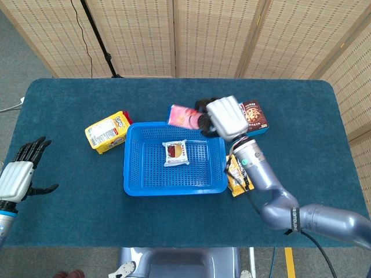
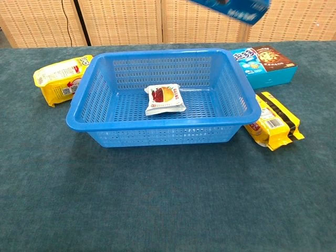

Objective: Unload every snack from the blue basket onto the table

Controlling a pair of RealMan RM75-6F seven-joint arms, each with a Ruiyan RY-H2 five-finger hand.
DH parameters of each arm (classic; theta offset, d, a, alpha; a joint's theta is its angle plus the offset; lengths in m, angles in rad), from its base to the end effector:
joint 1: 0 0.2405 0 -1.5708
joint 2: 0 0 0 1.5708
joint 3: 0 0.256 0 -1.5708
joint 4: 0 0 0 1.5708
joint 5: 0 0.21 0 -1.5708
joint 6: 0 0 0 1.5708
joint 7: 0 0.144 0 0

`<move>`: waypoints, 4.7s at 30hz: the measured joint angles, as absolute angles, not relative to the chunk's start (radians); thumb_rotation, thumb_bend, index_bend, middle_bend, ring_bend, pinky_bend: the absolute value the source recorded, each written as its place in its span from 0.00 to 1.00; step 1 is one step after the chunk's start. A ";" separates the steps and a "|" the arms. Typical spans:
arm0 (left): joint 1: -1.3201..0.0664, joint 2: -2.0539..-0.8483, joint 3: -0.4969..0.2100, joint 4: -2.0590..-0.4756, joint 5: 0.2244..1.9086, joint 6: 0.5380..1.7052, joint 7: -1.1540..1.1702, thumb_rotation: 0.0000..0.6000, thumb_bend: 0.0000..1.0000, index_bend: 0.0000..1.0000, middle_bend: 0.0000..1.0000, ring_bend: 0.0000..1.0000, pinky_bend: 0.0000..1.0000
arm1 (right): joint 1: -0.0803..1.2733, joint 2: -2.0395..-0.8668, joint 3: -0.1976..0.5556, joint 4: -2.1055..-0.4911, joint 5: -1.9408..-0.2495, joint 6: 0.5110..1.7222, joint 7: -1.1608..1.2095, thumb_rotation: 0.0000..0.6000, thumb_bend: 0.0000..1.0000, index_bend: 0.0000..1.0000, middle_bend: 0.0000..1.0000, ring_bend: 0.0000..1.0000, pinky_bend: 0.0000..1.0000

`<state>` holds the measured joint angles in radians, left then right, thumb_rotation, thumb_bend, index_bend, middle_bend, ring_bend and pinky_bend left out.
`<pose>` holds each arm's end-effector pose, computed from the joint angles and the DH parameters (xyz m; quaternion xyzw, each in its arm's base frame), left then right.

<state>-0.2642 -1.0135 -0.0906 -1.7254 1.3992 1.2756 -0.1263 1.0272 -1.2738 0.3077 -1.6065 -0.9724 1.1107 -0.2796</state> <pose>-0.2778 0.2389 0.1647 -0.6054 -0.4455 -0.4128 0.5143 -0.0341 -0.4147 0.1128 0.6755 -0.2747 0.5155 0.4500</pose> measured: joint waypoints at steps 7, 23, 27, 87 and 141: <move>-0.264 -1.017 -0.084 -1.732 1.412 1.279 -0.113 1.00 0.00 0.00 0.00 0.00 0.00 | 0.957 -1.234 0.306 -1.429 -0.879 1.044 -0.280 1.00 0.23 0.62 0.58 0.54 0.65; -0.262 -1.028 -0.074 -1.744 1.419 1.282 -0.080 1.00 0.00 0.00 0.00 0.00 0.00 | 0.883 -1.232 0.268 -1.319 -0.837 0.703 -0.073 1.00 0.00 0.03 0.00 0.00 0.21; -0.266 -1.031 -0.075 -1.736 1.422 1.278 -0.089 1.00 0.00 0.00 0.00 0.00 0.00 | 0.860 -1.211 0.271 -1.349 -0.900 0.702 -0.024 1.00 0.00 0.00 0.00 0.00 0.11; -1.257 -1.625 -0.276 -1.614 0.253 1.029 0.692 1.00 0.00 0.00 0.00 0.00 0.00 | 0.144 -1.176 0.088 -1.261 -1.536 1.609 0.445 1.00 0.00 0.04 0.00 0.00 0.08; -1.308 -1.825 -0.351 -1.268 0.198 0.916 0.697 1.00 0.24 0.46 0.33 0.36 0.54 | 0.132 -1.171 0.117 -1.260 -1.543 1.595 0.485 1.00 0.00 0.04 0.00 0.00 0.08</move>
